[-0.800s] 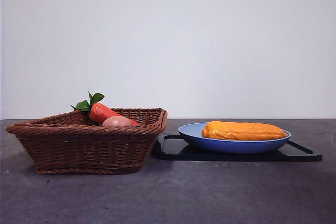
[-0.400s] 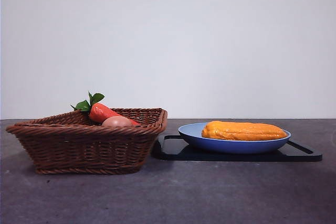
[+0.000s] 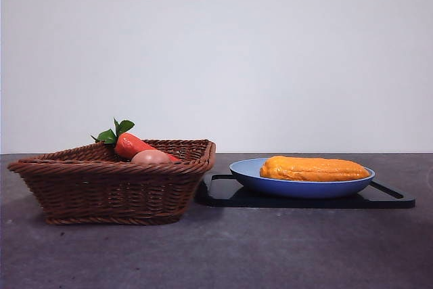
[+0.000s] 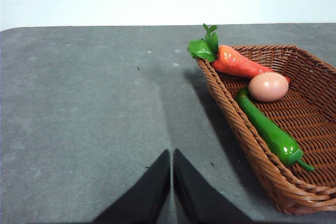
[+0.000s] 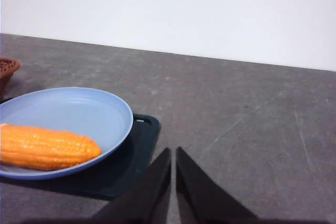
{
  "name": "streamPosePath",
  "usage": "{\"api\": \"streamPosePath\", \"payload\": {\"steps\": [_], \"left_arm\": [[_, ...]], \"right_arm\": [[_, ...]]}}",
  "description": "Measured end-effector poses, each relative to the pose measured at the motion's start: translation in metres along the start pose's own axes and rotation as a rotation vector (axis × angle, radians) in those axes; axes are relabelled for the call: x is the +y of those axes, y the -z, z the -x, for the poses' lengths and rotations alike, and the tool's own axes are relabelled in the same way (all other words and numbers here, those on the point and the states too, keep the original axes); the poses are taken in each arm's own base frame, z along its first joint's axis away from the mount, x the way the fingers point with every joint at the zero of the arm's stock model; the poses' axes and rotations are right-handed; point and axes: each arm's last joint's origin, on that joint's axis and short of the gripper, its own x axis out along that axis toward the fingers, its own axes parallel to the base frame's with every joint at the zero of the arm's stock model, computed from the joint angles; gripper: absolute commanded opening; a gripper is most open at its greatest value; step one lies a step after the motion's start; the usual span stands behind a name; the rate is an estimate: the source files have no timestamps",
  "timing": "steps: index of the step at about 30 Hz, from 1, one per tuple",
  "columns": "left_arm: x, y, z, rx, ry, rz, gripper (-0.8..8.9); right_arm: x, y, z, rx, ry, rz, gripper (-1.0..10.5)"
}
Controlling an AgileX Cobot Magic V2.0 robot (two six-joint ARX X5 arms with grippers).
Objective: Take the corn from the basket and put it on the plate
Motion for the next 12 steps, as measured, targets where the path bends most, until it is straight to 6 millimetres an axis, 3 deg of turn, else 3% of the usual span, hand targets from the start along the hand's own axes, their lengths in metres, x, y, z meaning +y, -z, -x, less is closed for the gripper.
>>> {"api": "streamPosePath", "payload": {"steps": [12], "left_arm": [[0.0000,0.0000,0.0000,0.000,0.000,0.000,0.08]], "right_arm": [[0.0000,-0.0005,0.0000,-0.005,0.000,0.001,0.0]]}}
